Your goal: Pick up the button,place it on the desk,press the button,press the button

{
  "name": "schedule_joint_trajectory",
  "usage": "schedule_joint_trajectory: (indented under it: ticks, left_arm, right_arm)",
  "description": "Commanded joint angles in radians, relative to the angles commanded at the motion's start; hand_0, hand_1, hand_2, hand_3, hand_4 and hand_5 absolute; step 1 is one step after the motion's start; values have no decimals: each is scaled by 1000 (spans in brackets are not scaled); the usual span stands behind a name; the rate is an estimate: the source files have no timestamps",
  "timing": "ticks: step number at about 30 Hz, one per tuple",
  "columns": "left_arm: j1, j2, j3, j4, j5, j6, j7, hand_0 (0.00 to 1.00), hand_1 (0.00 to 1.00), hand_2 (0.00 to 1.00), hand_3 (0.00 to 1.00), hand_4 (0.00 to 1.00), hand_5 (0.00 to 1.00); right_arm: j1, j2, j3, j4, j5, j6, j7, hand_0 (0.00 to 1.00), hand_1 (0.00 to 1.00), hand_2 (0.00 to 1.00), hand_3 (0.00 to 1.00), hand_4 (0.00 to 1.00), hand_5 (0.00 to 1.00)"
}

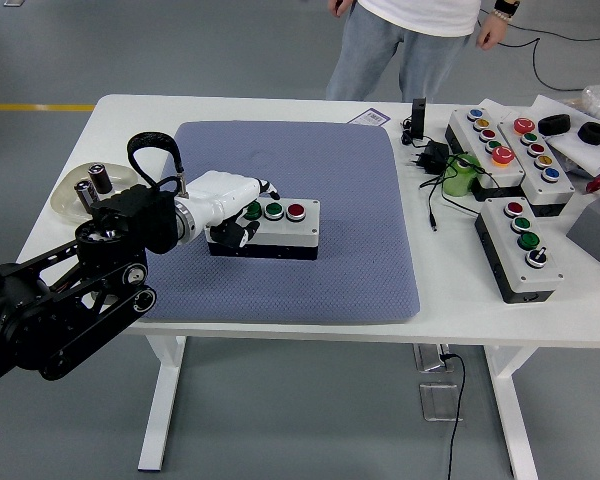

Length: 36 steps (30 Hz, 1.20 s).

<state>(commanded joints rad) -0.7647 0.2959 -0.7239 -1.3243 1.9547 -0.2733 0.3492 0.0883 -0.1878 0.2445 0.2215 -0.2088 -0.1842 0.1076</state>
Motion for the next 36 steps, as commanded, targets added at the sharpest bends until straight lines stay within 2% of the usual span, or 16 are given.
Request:
schedule_joint_trajectory:
  ticks: [12, 26, 30, 36]
  left_arm:
    - [0, 0, 15, 29, -3, -10, -1, 57, 2, 29, 839, 485, 2]
    - [0, 6, 33, 47, -13, -53, 4, 59, 2, 30, 837, 489, 2]
    - [0, 8, 14, 41, -10, -46, 3, 59, 2, 30, 837, 489, 2]
    - [12, 10, -55, 7, 7, -31, 3, 59, 2, 30, 831, 489, 2]
  right_arm:
    - [-1, 0, 2, 0, -3, 0, 1, 730, 696, 744, 691, 450, 294]
    - [2, 2, -6, -3, 4, 0, 1, 730, 696, 744, 690, 450, 295]
    - [0, 5, -17, -5, 13, -1, 2, 730, 696, 744, 690, 450, 295]
    - [0, 4, -15, -4, 10, -1, 2, 730, 696, 745, 690, 449, 294]
